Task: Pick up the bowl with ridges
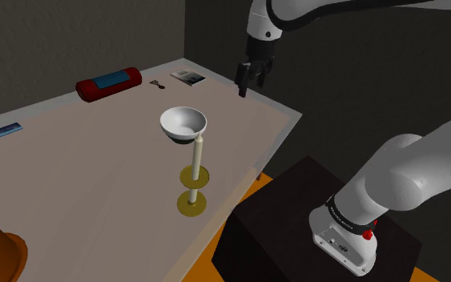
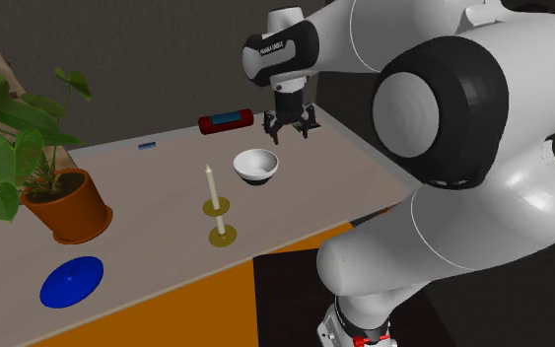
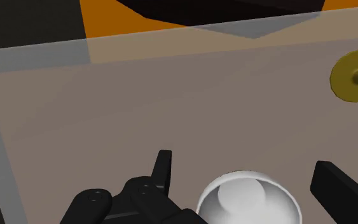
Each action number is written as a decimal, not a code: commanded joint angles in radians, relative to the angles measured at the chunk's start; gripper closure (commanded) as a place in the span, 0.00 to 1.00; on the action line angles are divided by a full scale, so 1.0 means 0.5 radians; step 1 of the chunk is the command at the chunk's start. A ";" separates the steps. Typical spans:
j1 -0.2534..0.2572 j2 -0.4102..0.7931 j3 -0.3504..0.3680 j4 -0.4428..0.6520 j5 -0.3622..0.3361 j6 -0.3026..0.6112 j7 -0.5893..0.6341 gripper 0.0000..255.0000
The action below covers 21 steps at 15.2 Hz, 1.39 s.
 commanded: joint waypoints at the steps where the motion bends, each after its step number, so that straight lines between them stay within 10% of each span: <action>1: 0.008 0.146 0.044 0.049 -0.012 0.099 0.063 0.00; 21: 0.272 1.649 0.199 1.130 -0.464 0.450 0.681 0.00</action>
